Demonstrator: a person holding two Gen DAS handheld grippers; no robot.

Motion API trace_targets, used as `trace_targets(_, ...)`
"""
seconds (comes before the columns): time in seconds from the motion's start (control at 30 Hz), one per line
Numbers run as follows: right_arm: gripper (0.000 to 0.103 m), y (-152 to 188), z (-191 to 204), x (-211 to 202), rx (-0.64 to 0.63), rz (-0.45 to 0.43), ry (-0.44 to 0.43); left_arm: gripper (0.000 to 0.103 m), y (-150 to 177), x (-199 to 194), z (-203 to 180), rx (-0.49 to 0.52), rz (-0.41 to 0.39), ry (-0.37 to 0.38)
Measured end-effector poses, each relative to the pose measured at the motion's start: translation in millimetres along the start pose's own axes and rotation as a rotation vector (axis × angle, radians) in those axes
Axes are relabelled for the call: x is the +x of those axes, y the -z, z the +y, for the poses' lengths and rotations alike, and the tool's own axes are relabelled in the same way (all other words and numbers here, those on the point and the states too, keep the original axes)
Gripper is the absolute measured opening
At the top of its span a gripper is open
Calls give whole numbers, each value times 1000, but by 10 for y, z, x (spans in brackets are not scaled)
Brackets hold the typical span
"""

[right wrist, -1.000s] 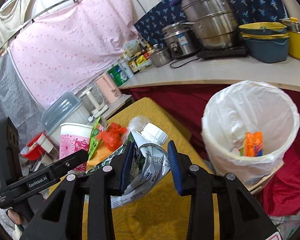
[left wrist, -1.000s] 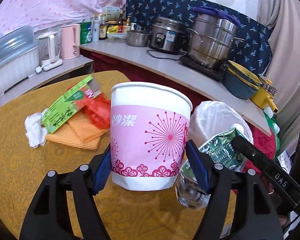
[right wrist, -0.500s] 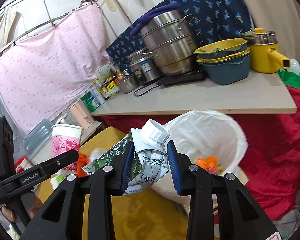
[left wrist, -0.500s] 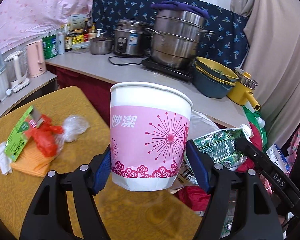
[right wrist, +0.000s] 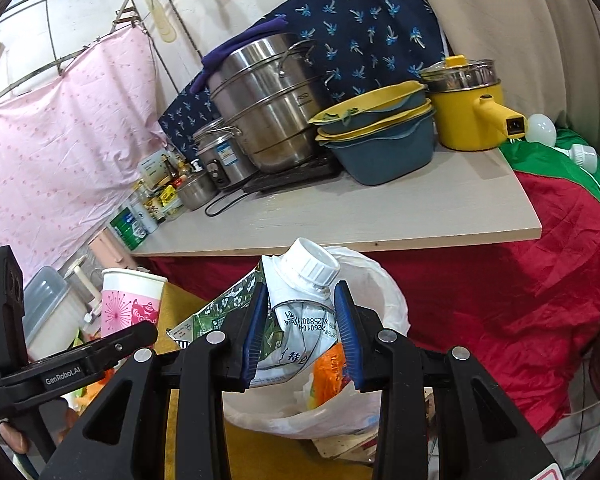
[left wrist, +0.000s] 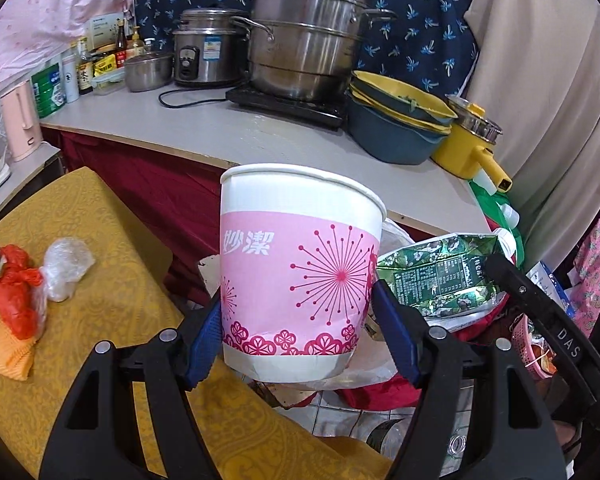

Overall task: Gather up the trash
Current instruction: 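Carry the green drink bottle and pink cup over the trash bin with both tools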

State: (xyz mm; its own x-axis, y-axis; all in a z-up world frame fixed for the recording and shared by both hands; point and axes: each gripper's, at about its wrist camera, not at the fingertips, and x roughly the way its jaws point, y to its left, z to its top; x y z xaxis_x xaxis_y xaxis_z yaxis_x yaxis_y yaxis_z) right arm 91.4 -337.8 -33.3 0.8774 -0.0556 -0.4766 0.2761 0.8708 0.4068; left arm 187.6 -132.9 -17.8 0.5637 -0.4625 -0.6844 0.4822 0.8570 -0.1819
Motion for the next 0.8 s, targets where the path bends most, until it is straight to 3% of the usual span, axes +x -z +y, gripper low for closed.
trace_targets(0.4, 33, 10, -227, 162, 40, 4, 39, 68, 15, 442, -65, -7, 68, 6)
trace_targets(0.8, 33, -14, -260, 359, 48, 18, 50, 69, -5, 637, -54, -27, 88, -16)
